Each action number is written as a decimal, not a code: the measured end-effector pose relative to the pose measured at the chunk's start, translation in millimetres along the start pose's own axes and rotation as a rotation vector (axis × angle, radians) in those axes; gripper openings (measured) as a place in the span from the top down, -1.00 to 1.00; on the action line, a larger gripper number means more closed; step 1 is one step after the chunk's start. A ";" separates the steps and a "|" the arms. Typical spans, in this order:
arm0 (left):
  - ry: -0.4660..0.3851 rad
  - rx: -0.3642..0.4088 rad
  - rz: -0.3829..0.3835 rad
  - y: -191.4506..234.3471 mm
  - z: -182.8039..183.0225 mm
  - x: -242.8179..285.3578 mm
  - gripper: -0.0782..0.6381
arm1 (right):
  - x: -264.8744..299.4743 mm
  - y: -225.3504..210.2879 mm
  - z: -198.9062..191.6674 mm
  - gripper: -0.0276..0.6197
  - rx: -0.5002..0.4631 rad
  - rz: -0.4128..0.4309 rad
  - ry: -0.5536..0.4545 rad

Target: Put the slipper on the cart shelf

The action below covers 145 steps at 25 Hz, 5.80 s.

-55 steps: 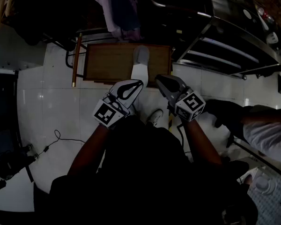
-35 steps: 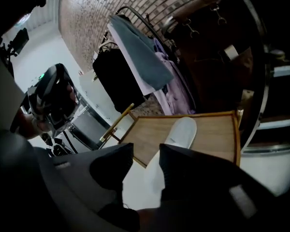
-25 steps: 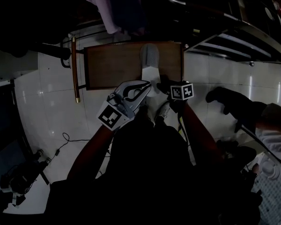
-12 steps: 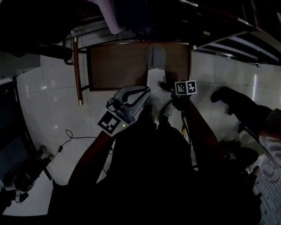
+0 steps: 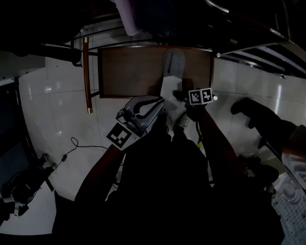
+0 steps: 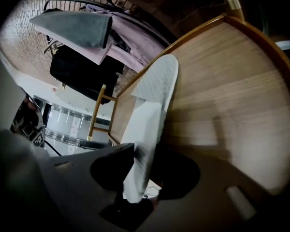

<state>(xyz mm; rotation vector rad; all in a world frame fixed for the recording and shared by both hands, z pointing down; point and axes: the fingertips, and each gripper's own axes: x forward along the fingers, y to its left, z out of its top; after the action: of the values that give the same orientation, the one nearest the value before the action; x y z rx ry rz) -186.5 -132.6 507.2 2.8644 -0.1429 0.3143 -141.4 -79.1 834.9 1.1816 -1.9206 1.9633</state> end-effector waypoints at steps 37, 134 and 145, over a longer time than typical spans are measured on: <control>-0.097 0.107 -0.029 -97.7 63.2 30.3 0.77 | -306.3 193.4 45.3 0.71 -0.598 -0.153 -0.682; -0.083 0.291 -0.435 -253.4 125.7 450.3 0.77 | -514.3 -176.2 51.9 0.71 -0.116 -0.317 -0.782; -0.097 0.308 -0.397 -240.6 139.6 498.6 0.77 | -493.4 -208.1 127.9 0.71 -0.133 -0.237 -0.650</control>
<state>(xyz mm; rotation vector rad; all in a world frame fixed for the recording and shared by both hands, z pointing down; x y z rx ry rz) 355.9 27.9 429.7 3.1154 0.4927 0.1255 372.4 41.1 677.7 2.0761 -1.9937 1.4062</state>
